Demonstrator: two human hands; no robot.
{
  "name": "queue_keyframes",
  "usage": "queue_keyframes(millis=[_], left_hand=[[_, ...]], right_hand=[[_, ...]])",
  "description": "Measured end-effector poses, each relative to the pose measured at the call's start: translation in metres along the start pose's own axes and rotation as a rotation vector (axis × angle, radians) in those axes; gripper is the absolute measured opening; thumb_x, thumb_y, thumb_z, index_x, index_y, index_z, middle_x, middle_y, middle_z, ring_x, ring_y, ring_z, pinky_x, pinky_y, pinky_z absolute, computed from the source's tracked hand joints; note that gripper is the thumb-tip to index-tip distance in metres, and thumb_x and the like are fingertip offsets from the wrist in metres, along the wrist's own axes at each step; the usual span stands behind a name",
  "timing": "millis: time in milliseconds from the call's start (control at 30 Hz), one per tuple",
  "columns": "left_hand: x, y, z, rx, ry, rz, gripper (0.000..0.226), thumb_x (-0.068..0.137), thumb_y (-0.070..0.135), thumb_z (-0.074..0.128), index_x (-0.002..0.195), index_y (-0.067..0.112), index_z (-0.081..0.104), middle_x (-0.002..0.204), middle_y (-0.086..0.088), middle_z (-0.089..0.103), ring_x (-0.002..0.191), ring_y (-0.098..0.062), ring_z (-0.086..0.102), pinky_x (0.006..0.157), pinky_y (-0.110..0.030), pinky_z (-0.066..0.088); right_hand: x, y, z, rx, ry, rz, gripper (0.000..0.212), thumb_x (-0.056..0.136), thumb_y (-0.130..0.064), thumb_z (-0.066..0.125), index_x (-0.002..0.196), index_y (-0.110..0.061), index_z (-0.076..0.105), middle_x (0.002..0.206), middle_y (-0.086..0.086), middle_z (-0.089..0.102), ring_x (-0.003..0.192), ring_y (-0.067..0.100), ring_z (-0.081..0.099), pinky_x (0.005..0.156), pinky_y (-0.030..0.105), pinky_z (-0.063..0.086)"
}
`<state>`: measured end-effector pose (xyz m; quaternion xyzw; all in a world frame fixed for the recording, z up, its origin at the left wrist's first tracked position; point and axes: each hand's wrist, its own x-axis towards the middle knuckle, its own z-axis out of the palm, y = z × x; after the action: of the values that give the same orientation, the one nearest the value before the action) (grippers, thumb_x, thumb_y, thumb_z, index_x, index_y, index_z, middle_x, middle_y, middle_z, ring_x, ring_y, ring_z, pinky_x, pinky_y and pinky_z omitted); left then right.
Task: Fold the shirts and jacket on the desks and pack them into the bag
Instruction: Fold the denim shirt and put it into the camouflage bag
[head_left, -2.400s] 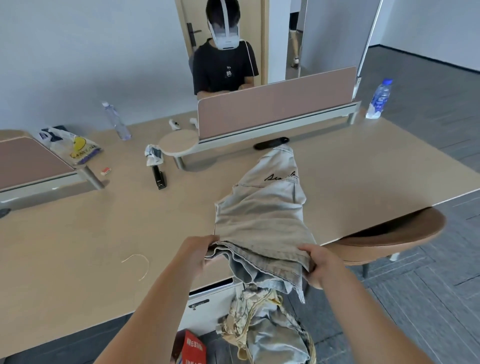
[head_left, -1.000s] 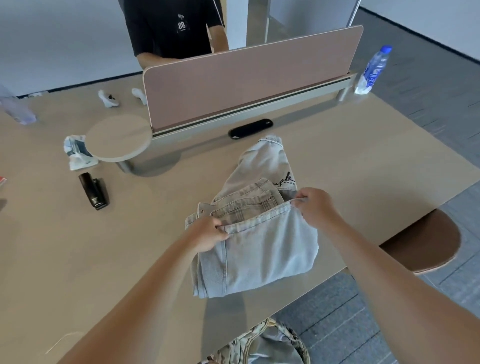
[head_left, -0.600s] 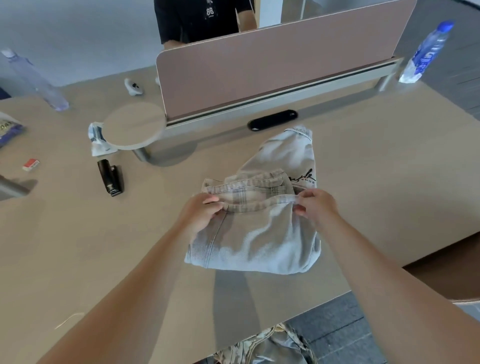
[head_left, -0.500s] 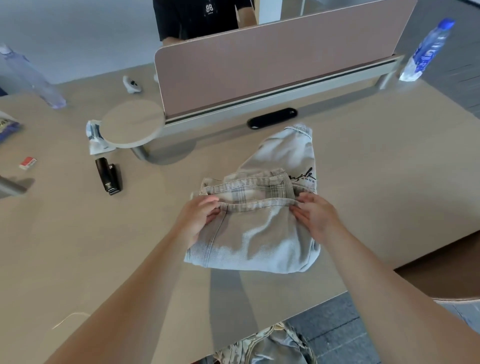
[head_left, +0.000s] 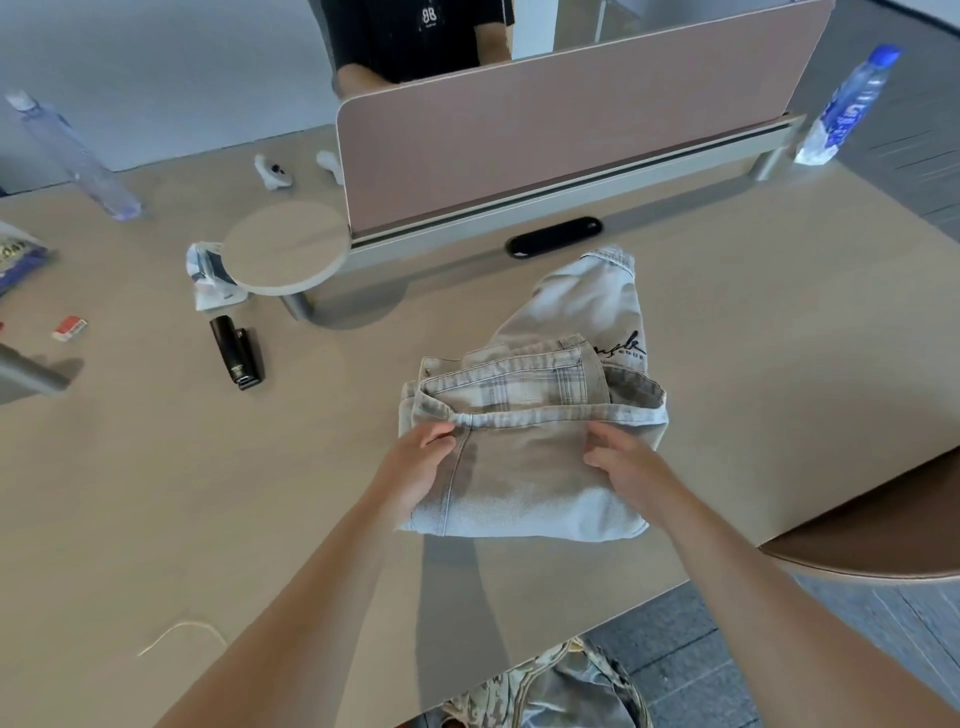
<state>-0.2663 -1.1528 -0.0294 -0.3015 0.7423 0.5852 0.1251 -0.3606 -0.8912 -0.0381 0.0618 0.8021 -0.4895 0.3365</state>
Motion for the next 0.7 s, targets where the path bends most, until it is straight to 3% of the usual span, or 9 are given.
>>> queue_keyframes(millis=[100, 200, 300, 367, 433, 500, 567, 633, 700], left_hand=[[-0.012, 0.003, -0.008, 0.006, -0.018, 0.041, 0.038, 0.09, 0.036, 0.062, 0.127, 0.029, 0.065, 0.127, 0.012, 0.065, 0.119, -0.006, 0.059, 0.104, -0.03, 0.043], [-0.037, 0.001, -0.023, 0.005, 0.014, 0.107, 0.031, 0.094, 0.031, 0.065, 0.124, 0.023, 0.065, 0.119, 0.013, 0.066, 0.109, 0.002, 0.06, 0.081, -0.015, 0.042], [-0.063, -0.01, -0.037, 0.003, 0.079, 0.089, 0.035, 0.086, 0.035, 0.073, 0.118, 0.021, 0.068, 0.111, 0.009, 0.071, 0.103, -0.005, 0.066, 0.08, -0.023, 0.05], [-0.073, -0.022, -0.04, 0.003, 0.098, 0.038, 0.044, 0.077, 0.044, 0.074, 0.116, 0.023, 0.068, 0.108, 0.007, 0.072, 0.103, -0.013, 0.068, 0.08, -0.031, 0.052], [-0.071, -0.042, -0.036, -0.006, 0.085, -0.003, 0.059, 0.068, 0.054, 0.074, 0.118, 0.025, 0.064, 0.111, 0.006, 0.07, 0.105, -0.017, 0.067, 0.083, -0.036, 0.053], [-0.071, -0.048, -0.029, -0.055, 0.075, -0.048, 0.078, 0.063, 0.059, 0.076, 0.129, 0.023, 0.056, 0.121, 0.005, 0.066, 0.11, -0.016, 0.064, 0.096, -0.044, 0.052], [-0.067, -0.052, -0.019, -0.121, 0.065, -0.062, 0.062, 0.077, 0.043, 0.079, 0.129, 0.025, 0.051, 0.122, 0.01, 0.062, 0.109, -0.011, 0.062, 0.101, -0.044, 0.05], [-0.064, -0.054, -0.01, -0.17, 0.075, -0.049, 0.037, 0.086, 0.022, 0.076, 0.115, 0.034, 0.055, 0.112, 0.015, 0.065, 0.102, -0.008, 0.065, 0.098, -0.041, 0.052], [-0.059, -0.059, -0.001, -0.149, 0.094, -0.006, 0.031, 0.087, 0.012, 0.072, 0.102, 0.038, 0.061, 0.104, 0.014, 0.07, 0.097, -0.008, 0.069, 0.091, -0.036, 0.054]], right_hand=[[-0.012, -0.003, 0.006, 0.097, 0.142, -0.038, 0.046, 0.092, -0.016, 0.057, 0.137, -0.029, 0.059, 0.133, -0.009, 0.06, 0.12, 0.014, 0.056, 0.11, 0.039, 0.041], [-0.046, 0.001, 0.008, 0.139, 0.314, -0.099, 0.039, 0.095, -0.013, 0.058, 0.134, -0.017, 0.062, 0.128, -0.005, 0.062, 0.115, 0.013, 0.057, 0.091, 0.026, 0.045], [-0.082, 0.019, 0.015, 0.006, 0.436, -0.086, 0.042, 0.092, -0.018, 0.066, 0.133, -0.015, 0.057, 0.132, 0.0, 0.055, 0.121, 0.019, 0.054, 0.088, 0.029, 0.039], [-0.094, 0.031, 0.02, -0.103, 0.485, 0.035, 0.056, 0.09, -0.023, 0.069, 0.141, -0.015, 0.047, 0.142, 0.006, 0.046, 0.125, 0.028, 0.051, 0.09, 0.036, 0.041], [-0.096, 0.039, 0.026, 0.007, 0.442, 0.167, 0.071, 0.089, -0.024, 0.071, 0.149, -0.012, 0.034, 0.147, 0.01, 0.043, 0.121, 0.032, 0.053, 0.094, 0.045, 0.047], [-0.087, 0.044, 0.033, 0.293, 0.369, 0.207, 0.066, 0.091, -0.015, 0.07, 0.147, -0.016, 0.035, 0.142, 0.011, 0.05, 0.112, 0.032, 0.06, 0.091, 0.049, 0.054], [-0.076, 0.046, 0.038, 0.49, 0.336, 0.207, 0.051, 0.093, -0.01, 0.068, 0.135, -0.024, 0.043, 0.131, 0.006, 0.058, 0.108, 0.032, 0.064, 0.082, 0.043, 0.056], [-0.064, 0.048, 0.043, 0.582, 0.342, 0.199, 0.044, 0.093, -0.01, 0.069, 0.127, -0.025, 0.046, 0.121, 0.001, 0.061, 0.104, 0.03, 0.065, 0.077, 0.04, 0.057], [-0.055, 0.051, 0.047, 0.595, 0.345, 0.184, 0.042, 0.091, -0.011, 0.071, 0.125, -0.022, 0.049, 0.117, 0.0, 0.061, 0.101, 0.026, 0.064, 0.072, 0.037, 0.058]])
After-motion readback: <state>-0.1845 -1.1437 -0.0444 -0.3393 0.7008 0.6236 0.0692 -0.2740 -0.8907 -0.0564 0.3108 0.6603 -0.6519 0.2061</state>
